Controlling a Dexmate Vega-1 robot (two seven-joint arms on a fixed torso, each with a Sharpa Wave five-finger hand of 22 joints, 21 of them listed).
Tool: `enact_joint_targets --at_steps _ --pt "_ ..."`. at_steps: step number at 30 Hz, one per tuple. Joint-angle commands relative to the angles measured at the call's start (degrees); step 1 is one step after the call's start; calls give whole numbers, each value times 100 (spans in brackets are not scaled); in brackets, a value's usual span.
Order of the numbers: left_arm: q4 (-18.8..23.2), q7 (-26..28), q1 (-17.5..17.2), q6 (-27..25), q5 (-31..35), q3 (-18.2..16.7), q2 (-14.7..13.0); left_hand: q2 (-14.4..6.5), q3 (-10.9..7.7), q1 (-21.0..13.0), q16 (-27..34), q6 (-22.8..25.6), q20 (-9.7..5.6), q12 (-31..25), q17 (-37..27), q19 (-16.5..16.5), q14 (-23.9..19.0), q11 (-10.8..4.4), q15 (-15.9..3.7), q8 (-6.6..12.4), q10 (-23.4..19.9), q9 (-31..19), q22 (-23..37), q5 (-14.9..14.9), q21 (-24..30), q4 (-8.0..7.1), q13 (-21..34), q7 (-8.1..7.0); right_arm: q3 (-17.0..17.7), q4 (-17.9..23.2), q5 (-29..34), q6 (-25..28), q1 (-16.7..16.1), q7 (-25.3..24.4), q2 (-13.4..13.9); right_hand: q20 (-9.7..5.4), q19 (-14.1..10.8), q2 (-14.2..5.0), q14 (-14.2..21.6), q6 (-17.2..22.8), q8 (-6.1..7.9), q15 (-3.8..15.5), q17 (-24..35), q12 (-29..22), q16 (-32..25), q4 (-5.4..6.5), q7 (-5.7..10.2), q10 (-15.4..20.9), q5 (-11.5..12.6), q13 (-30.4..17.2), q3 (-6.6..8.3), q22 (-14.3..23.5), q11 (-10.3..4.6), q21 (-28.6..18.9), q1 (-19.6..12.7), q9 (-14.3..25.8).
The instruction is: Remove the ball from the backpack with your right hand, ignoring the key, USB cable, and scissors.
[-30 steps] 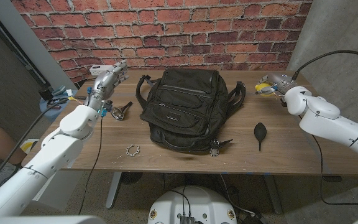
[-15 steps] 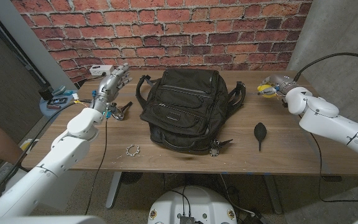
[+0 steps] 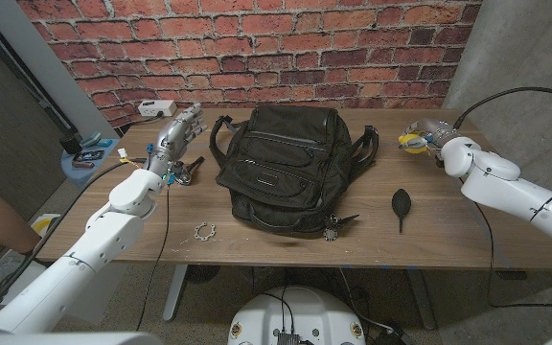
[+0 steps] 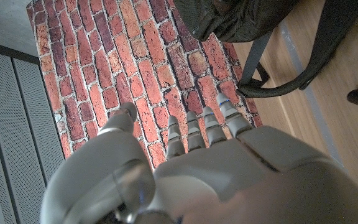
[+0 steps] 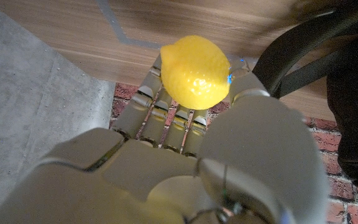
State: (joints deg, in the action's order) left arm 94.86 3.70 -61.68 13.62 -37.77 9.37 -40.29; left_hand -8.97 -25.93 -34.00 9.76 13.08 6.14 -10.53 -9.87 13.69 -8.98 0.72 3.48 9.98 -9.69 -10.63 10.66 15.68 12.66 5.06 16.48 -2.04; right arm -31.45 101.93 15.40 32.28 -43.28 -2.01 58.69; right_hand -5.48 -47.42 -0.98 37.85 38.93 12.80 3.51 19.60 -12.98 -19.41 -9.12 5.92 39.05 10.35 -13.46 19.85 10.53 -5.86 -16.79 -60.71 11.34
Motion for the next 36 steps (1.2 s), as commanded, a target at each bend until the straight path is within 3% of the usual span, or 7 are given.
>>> enact_joint_targets --at_steps 1,18,36 --pt "2 28 -24 -40 -69 43 -57 -104 -65 -79 8 -10 20 -13 -6 -26 37 -12 6 27 9 -14 14 -14 -20 8 -10 17 1 -412 -212 -220 -2 -188 -112 -447 -47 -18 48 43 15 908 8 -23 19 9 -14 70 36 -16 54 16 -9 -29 -20 13" --pt "195 191 -135 -114 -5 0 -171 -94 -126 -83 24 27 29 -36 -1 -60 56 -19 19 62 28 -11 14 -17 -33 54 -87 -10 -124 -1014 -451 -470 86 -410 -415 -441 -28 6 33 3 -9 902 7 17 64 13 -28 17 40 -11 51 15 12 -21 -6 10" --pt "291 272 -244 -99 21 -45 -181 -84 -174 -71 32 89 27 -59 0 -91 72 0 51 88 26 -10 15 -21 -42 87 -157 -3 -239 -1343 -674 -526 292 -390 -598 -402 70 57 -127 -169 -86 854 -12 89 190 35 -109 -105 44 -3 17 13 67 21 53 5"
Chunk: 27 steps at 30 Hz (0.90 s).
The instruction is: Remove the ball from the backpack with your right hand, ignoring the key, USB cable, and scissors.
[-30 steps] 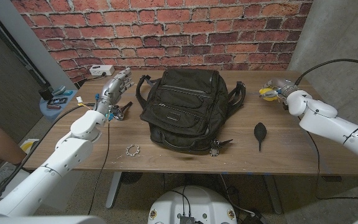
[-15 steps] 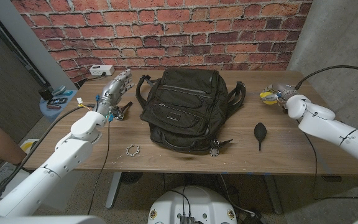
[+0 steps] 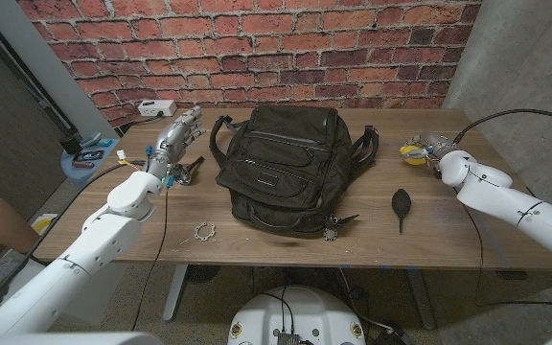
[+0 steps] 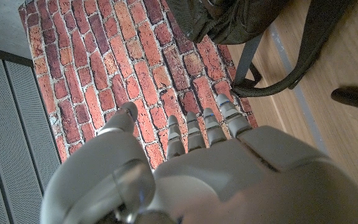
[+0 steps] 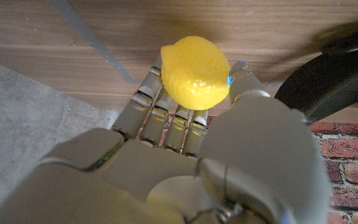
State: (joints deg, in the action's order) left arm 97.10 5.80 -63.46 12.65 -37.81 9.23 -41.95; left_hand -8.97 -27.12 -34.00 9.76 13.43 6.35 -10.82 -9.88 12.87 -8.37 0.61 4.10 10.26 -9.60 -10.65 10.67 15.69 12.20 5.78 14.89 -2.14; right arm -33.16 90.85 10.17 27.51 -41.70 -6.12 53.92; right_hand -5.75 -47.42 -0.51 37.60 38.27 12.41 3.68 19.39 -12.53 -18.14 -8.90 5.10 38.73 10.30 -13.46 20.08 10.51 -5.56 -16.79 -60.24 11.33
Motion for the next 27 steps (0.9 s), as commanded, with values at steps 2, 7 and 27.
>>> enact_joint_targets --at_steps 2,7,27 --pt "87 70 -78 -4 32 -38 -22 -84 -62 -69 34 90 7 -33 2 -15 10 15 -9 72 15 -8 13 -23 1 20 -7 0 -65 -269 -190 -69 148 15 -137 -369 81 4 -123 -121 -53 841 10 51 76 15 -14 -88 52 -3 -3 14 50 27 8 6" --pt "121 102 -97 -13 41 -59 -28 -81 -76 -65 37 126 4 -41 3 -21 8 -6 -7 82 7 -8 13 -24 0 30 -28 0 -111 -301 -206 -51 204 54 -139 -355 122 18 -190 -153 -62 827 14 76 114 15 -11 -149 56 -1 -8 12 66 45 19 6" --pt "80 -5 -111 8 0 -80 -49 -79 -139 -52 49 216 8 -67 4 -30 -12 7 5 93 -16 -7 14 -30 3 71 -109 -128 -141 -43 -325 132 196 223 -11 -216 347 166 -506 -633 -180 617 50 175 273 143 -191 -516 64 5 -190 7 209 160 382 3"
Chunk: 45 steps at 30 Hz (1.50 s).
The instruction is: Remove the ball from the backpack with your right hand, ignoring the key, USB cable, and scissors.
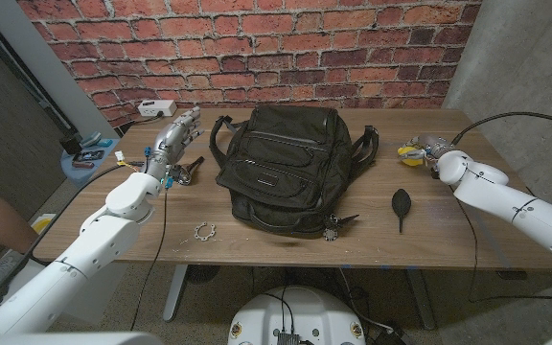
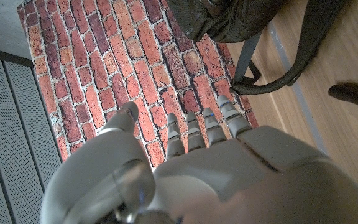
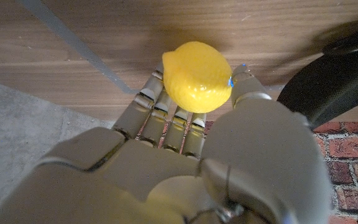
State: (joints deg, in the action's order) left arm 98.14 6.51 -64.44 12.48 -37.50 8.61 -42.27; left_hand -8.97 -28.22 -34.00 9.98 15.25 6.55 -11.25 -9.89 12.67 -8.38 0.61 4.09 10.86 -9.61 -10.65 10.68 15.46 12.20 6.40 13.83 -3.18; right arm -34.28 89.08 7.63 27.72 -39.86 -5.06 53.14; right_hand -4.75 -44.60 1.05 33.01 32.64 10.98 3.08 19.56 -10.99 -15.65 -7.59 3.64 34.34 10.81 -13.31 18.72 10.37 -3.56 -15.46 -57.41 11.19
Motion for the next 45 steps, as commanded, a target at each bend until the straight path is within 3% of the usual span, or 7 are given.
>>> enact_joint_targets --at_steps 1,9,10,24,45 --pt "-23 -79 -18 24 -36 -22 -22 -79 -30 -51 27 37 -13 -24 5 -11 -11 3 0 34 -15 -7 13 -8 3 10 -5 -31 -28 151 -76 130 12 129 74 -302 77 18 -63 -91 -39 662 35 23 30 19 -58 -97 14 -9 -68 21 25 33 121 17" --pt "-35 -134 -76 69 -68 -66 -50 -80 -64 -44 32 134 -18 -48 6 -16 -28 10 18 56 -64 -8 13 -12 4 30 -44 -130 -31 270 -112 233 -2 172 104 -257 159 66 -190 -246 -53 575 21 45 105 22 -128 -248 39 -9 -102 21 66 75 191 17" --pt "-31 -132 -86 72 -65 -73 -56 -83 -77 -43 33 140 -19 -54 6 -16 -32 -43 15 52 -76 -8 13 -12 5 37 -57 -133 -30 280 -120 240 -4 178 107 -252 172 69 -198 -264 -56 571 21 46 110 21 -131 -260 42 -9 -103 21 73 81 195 16" --pt "-103 -259 -154 165 -154 -135 -60 -81 -120 -44 34 188 -14 -51 8 -28 -52 -9 13 48 -62 -10 13 -15 3 67 -96 -166 -24 482 -228 444 15 345 175 -143 398 122 -524 -594 -66 415 52 62 229 48 -222 -578 82 -12 -185 19 134 193 361 14" --pt "-345 -362 -12 219 -187 -56 9 -35 -127 39 0 48 -12 -22 4 -104 80 14 16 -15 50 -13 11 -41 -21 72 -152 -135 440 646 -774 161 -257 -5 228 -2 630 204 -812 -984 -69 232 17 47 348 55 -387 -905 134 -22 -262 13 264 302 526 7"
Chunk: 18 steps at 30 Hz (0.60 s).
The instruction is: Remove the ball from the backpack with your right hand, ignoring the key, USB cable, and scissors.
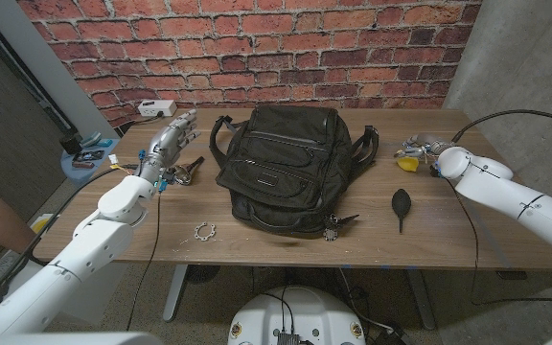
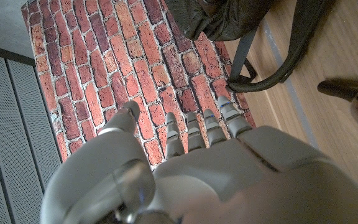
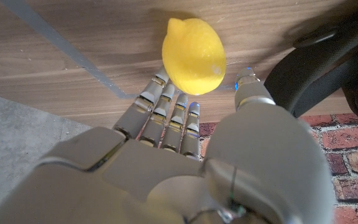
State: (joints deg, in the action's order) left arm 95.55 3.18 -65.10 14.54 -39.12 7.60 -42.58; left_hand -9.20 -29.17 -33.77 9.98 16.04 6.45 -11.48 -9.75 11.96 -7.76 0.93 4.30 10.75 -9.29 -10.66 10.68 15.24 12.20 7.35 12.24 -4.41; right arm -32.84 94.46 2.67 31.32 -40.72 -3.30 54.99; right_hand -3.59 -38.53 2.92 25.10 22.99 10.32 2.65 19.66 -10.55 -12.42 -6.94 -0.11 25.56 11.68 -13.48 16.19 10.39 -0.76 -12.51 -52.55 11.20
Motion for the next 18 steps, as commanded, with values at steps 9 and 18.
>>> enact_joint_targets --at_steps 9,18 --pt "-155 -51 124 -6 -42 75 53 -14 -48 49 2 -27 44 -4 -10 -187 56 21 51 -1 36 -13 9 -26 -71 -22 -15 -19 423 122 -459 -360 -222 -272 42 -126 6 37 -7 -23 15 291 -5 -16 22 -7 -17 -24 54 -3 -22 11 -18 2 72 2" --pt "-362 -132 259 30 -112 131 144 -9 -56 86 1 -130 29 1 -11 -210 100 87 81 -32 80 -14 7 -36 -68 -21 -32 68 608 94 -732 -595 -298 -394 -38 -123 10 48 -12 -22 34 280 -17 -31 25 6 -29 -30 64 0 -40 11 -7 5 122 -2"
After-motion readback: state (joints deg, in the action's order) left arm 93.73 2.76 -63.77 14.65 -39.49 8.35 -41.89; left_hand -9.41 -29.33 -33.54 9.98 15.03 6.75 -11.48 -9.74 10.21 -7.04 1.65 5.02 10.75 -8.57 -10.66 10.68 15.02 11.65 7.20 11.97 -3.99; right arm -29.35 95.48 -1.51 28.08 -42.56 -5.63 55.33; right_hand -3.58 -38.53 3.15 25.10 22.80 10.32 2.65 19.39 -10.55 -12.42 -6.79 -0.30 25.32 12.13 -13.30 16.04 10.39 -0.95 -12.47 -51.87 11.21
